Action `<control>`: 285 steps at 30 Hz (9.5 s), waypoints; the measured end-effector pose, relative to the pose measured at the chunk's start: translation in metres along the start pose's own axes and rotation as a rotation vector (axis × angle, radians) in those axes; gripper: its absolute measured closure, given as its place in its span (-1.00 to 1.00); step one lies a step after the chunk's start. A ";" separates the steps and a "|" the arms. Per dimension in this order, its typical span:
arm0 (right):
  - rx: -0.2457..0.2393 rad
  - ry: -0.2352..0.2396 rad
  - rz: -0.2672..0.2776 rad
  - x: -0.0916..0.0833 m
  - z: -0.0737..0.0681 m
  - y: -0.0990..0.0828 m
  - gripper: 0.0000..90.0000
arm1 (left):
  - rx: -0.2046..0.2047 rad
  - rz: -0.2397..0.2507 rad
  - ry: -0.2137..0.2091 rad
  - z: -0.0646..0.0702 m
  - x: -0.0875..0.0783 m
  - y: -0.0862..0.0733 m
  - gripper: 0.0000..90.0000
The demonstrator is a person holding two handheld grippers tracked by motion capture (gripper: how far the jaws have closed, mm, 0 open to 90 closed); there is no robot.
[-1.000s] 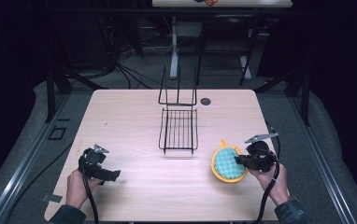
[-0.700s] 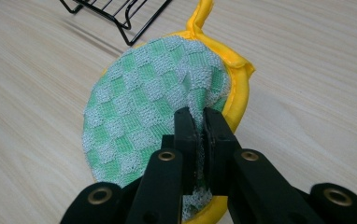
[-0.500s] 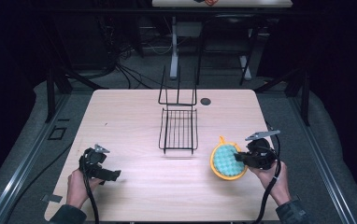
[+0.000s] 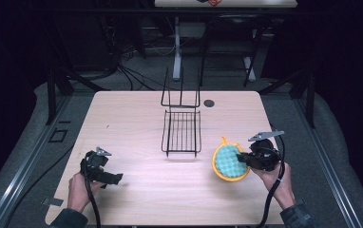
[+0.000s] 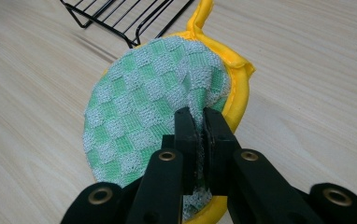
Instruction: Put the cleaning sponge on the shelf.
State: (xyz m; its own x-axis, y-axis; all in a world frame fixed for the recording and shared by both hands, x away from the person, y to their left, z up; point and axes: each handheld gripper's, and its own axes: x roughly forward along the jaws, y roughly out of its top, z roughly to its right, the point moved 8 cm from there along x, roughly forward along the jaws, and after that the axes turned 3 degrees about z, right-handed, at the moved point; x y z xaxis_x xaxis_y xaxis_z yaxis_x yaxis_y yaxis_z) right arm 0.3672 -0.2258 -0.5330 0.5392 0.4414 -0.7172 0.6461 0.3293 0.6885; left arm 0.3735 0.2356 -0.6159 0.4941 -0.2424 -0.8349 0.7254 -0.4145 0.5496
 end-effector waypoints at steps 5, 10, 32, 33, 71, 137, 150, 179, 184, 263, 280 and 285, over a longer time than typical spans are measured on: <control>-0.004 -0.002 0.008 0.000 -0.001 0.004 0.92 | 0.000 -0.004 0.001 0.000 0.000 0.000 -1.00; -0.016 0.003 0.017 0.002 -0.004 0.011 0.92 | -0.001 0.002 0.001 0.000 -0.001 0.000 -1.00; -0.029 0.020 0.054 -0.001 -0.012 0.031 0.92 | -0.014 0.006 -0.005 0.000 0.000 0.000 -1.00; -0.029 0.020 0.054 -0.001 -0.012 0.031 0.92 | -0.018 0.004 -0.006 0.000 0.001 0.000 -1.00; -0.073 0.040 0.083 0.015 -0.029 0.061 0.92 | -0.005 0.019 -0.007 0.000 -0.001 0.003 -1.00; -0.062 0.073 0.119 0.070 -0.061 0.110 0.92 | -0.008 0.025 0.004 -0.002 -0.003 0.002 -1.00; -0.018 0.054 0.129 0.090 -0.062 0.114 0.91 | -0.013 0.025 0.003 -0.003 -0.003 0.002 -1.00; 0.175 -0.006 0.136 0.146 -0.052 0.106 0.90 | -0.002 0.015 -0.005 -0.001 -0.001 0.002 -1.00; 0.191 -0.012 0.151 0.152 -0.055 0.107 0.90 | -0.003 0.010 -0.006 -0.001 -0.001 0.001 -1.00; -0.005 0.015 0.134 0.019 -0.037 0.057 -0.88 | 0.012 0.011 -0.005 0.003 0.000 0.002 -1.00; 0.052 -0.001 0.065 0.013 -0.012 -0.019 -0.94 | 0.021 -0.001 -0.015 0.004 0.003 0.000 -1.00; 0.077 0.005 0.014 0.023 -0.003 -0.035 -1.00 | 0.031 -0.007 -0.016 0.006 0.005 0.001 -1.00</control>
State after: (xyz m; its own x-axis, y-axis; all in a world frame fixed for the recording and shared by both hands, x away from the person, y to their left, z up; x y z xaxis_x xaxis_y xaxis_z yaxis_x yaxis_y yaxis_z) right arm 0.3555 -0.2243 -0.5736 0.5460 0.4494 -0.7070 0.6785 0.2578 0.6879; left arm 0.3738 0.2291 -0.6196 0.4813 -0.2535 -0.8391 0.7131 -0.4434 0.5430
